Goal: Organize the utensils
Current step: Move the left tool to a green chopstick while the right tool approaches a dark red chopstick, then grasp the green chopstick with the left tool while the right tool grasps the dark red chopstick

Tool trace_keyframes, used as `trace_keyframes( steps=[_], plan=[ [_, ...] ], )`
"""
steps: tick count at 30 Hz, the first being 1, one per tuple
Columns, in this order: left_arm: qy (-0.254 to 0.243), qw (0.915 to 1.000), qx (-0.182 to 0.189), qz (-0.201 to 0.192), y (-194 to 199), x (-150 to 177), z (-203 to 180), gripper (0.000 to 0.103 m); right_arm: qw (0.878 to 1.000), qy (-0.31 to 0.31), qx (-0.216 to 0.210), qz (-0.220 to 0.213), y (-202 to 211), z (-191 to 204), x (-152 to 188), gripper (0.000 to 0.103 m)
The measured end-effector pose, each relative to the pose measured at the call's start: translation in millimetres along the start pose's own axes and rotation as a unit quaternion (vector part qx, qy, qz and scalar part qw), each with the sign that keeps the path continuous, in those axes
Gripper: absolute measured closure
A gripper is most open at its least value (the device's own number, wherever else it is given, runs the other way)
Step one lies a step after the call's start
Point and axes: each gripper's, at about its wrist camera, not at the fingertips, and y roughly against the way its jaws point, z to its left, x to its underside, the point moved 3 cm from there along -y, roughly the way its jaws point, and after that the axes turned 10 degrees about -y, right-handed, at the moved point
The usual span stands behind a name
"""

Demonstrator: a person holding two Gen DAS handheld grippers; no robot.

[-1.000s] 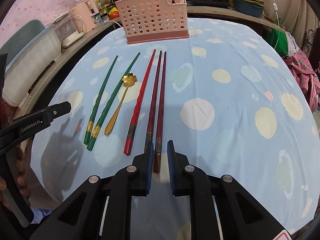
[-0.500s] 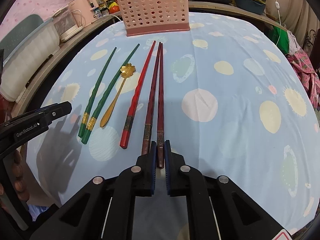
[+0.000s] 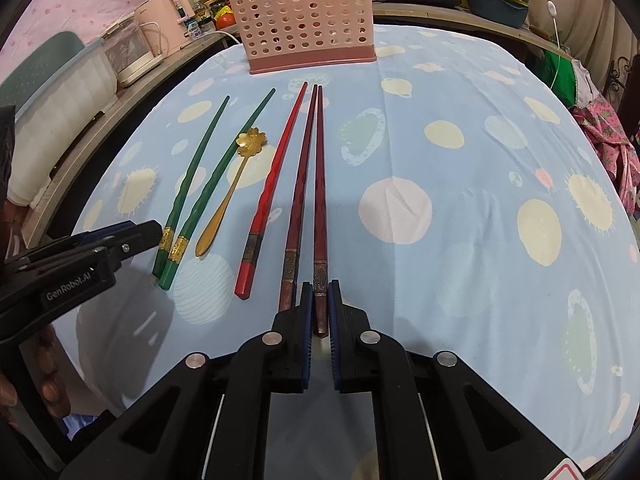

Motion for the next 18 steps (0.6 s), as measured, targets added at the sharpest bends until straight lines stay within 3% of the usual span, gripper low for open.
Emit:
trace_keyframes(
  steps=[12,18],
  plan=[
    [-0.003,1.0,-0.001,0.005,-5.1,4.2,-1.2,0.07,1.0,-0.001,-0.001,0.0,0.1,0.2,0.3,0.096],
    [-0.004,1.0,-0.005,0.002,-4.8,6.1,1.8,0.085,1.0,-0.001,-0.001,0.0,0.1,0.1,0.2,0.096]
  ],
)
